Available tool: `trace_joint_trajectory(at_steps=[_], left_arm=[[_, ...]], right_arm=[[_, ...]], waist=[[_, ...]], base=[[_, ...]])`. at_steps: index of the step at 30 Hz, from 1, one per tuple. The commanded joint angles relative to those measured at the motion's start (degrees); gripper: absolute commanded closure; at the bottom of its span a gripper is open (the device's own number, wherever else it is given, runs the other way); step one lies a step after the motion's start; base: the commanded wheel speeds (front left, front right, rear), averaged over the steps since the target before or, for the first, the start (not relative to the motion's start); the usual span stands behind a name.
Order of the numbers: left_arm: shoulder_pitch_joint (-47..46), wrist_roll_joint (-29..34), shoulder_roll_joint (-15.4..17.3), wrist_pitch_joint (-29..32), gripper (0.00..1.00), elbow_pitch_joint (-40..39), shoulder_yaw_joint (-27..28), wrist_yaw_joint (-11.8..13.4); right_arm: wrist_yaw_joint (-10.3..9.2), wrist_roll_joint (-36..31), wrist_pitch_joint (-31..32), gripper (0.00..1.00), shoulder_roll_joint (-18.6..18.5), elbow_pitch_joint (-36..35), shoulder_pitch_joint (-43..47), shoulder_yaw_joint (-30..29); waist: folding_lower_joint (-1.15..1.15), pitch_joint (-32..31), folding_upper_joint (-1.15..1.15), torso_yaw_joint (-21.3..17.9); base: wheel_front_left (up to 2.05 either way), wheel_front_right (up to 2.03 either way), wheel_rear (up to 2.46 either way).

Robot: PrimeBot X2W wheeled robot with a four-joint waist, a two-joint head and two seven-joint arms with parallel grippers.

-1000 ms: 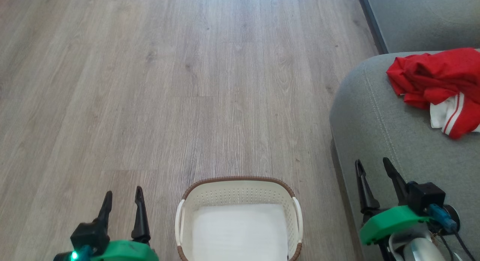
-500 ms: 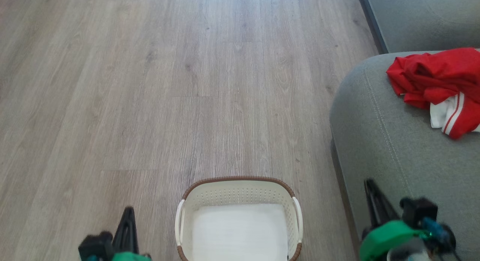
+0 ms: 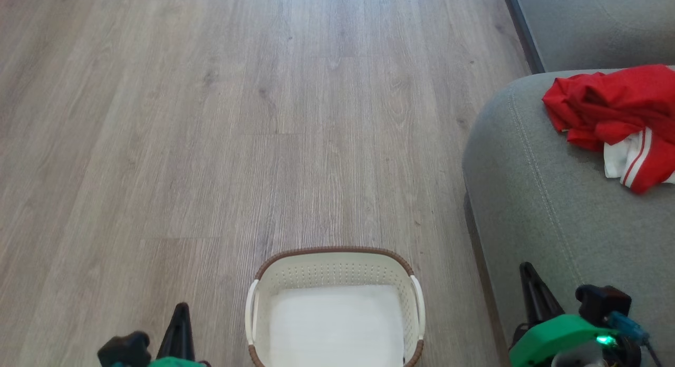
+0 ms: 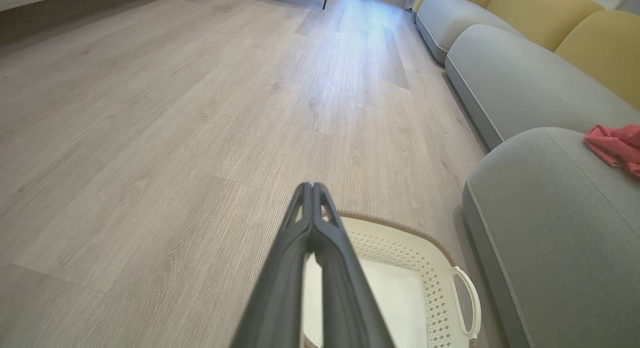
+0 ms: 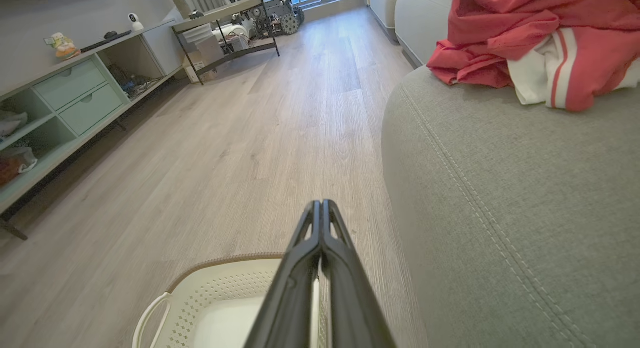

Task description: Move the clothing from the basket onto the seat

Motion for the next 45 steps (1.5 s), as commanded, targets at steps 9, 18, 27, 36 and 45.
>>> trace_joint_trajectory(at_steps=[9, 18, 27, 36, 45], left_arm=[[-4.0, -6.0, 0.1, 1.5, 1.0, -1.3, 2.7, -1.9], [-5.0, -11.3, -0.2, 2.9, 1.0, -1.1, 4.1, -3.3], [-6.0, -16.7, -0.5, 4.3, 1.0, -0.9, 5.5, -4.7], [-7.2, -22.6, -0.8, 5.9, 1.0, -0.7, 7.1, -6.3], [-8.1, -27.3, -1.1, 7.1, 1.0, -0.6, 8.4, -7.5]], right_arm=[[0.0, 6.8, 1.9, 1.0, 0.0, -2.7, -3.1, -0.9], [-0.01, 12.7, 3.4, 1.0, 0.0, -3.2, -3.5, -1.4], [-0.01, 18.7, 4.9, 1.0, 0.1, -3.7, -3.9, -1.9], [-0.01, 25.3, 6.5, 1.0, 0.1, -4.3, -4.4, -2.4], [-0.01, 30.6, 7.9, 1.0, 0.1, -4.7, -4.8, -2.9]], waist=[[0.0, 0.2, 0.0, -0.1], [0.0, 0.4, 0.0, -0.3], [0.0, 0.6, 0.0, -0.4], [0.0, 0.9, 0.0, -0.6], [0.0, 1.0, 0.0, -0.7]], base=[[0.0, 0.0, 0.0], [0.0, 0.0, 0.0], [0.0, 0.0, 0.0], [0.0, 0.0, 0.0], [0.0, 0.0, 0.0]])
